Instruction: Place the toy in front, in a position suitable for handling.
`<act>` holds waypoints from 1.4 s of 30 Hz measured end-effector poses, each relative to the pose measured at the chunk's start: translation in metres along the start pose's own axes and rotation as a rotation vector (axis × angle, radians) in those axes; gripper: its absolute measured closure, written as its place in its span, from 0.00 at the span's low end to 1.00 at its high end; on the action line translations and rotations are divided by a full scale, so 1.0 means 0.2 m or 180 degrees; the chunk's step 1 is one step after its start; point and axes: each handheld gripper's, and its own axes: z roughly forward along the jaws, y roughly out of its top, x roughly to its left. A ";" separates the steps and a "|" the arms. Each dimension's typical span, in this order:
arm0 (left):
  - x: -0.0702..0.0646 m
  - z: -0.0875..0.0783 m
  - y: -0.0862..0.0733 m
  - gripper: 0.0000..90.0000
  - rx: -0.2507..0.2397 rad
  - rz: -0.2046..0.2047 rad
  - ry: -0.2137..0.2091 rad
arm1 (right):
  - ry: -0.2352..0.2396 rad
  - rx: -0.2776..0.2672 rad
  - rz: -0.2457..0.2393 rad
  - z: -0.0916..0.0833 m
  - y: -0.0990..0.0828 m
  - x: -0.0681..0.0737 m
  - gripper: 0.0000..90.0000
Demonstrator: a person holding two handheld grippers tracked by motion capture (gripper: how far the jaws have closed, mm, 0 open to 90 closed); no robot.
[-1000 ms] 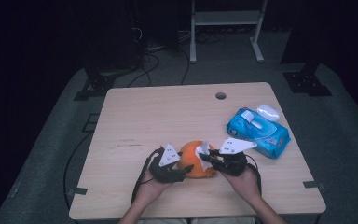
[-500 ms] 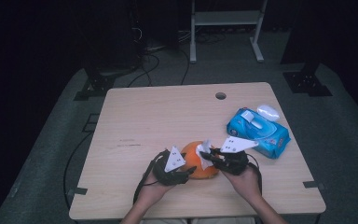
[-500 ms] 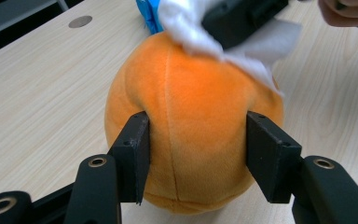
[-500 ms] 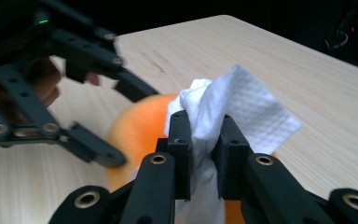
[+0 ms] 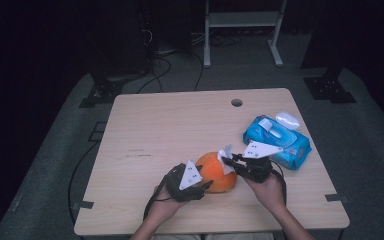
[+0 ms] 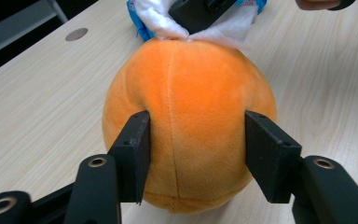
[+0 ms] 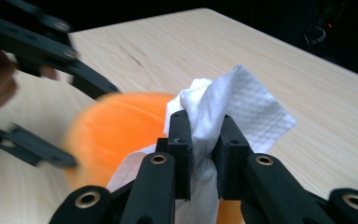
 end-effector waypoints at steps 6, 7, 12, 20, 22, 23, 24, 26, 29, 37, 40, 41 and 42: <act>0.02 0.02 -0.02 0.23 0.0095 -0.0129 0.0000 | 0.0026 0.0034 0.0081 0.02 -0.03 -0.03 0.87; 0.02 0.02 -0.03 0.23 0.0116 -0.0128 0.0004 | 0.0023 0.0031 0.0094 0.02 -0.03 -0.03 0.87; 0.03 0.01 -0.03 0.50 0.0101 -0.0051 0.0024 | 0.0013 0.0027 0.0102 0.02 -0.02 -0.02 0.87; -0.02 0.01 0.02 0.55 0.0065 0.0059 0.0101 | 0.0356 -0.0126 -0.0319 0.01 0.08 0.21 0.86; -0.03 0.01 0.02 0.55 0.0074 0.0093 0.0115 | 0.0414 -0.0051 -0.0515 0.04 0.09 0.29 0.86; -0.03 0.01 0.02 0.55 0.0080 0.0077 0.0113 | 0.0394 -0.0025 -0.0561 0.04 0.09 0.30 0.86; -0.02 0.01 0.01 0.55 0.0053 0.0020 0.0089 | 0.0380 -0.0018 -0.0583 0.04 0.09 0.30 0.87; 0.00 0.00 0.00 0.54 0.0066 0.0011 0.0094 | 0.0358 -0.0051 -0.0432 0.03 0.08 0.24 0.87; 0.02 0.01 -0.02 0.54 0.0046 -0.0068 0.0075 | 0.0222 -0.0073 -0.0214 0.01 0.04 0.12 0.87; 0.06 0.00 -0.06 0.54 0.0112 -0.0161 0.0079 | 0.0042 0.0037 0.0148 0.00 -0.07 -0.04 0.86; 0.08 0.01 -0.08 0.54 0.0113 -0.0289 0.0080 | 0.0159 -0.0045 0.0007 -0.01 -0.04 0.04 0.86; 0.09 0.01 -0.09 0.54 0.0112 -0.0337 0.0070 | 0.0226 -0.0064 -0.0042 -0.01 -0.03 0.07 0.86; 0.10 0.00 -0.09 0.54 0.0107 -0.0376 0.0066 | 0.0309 -0.0089 -0.0101 0.00 -0.02 0.10 0.86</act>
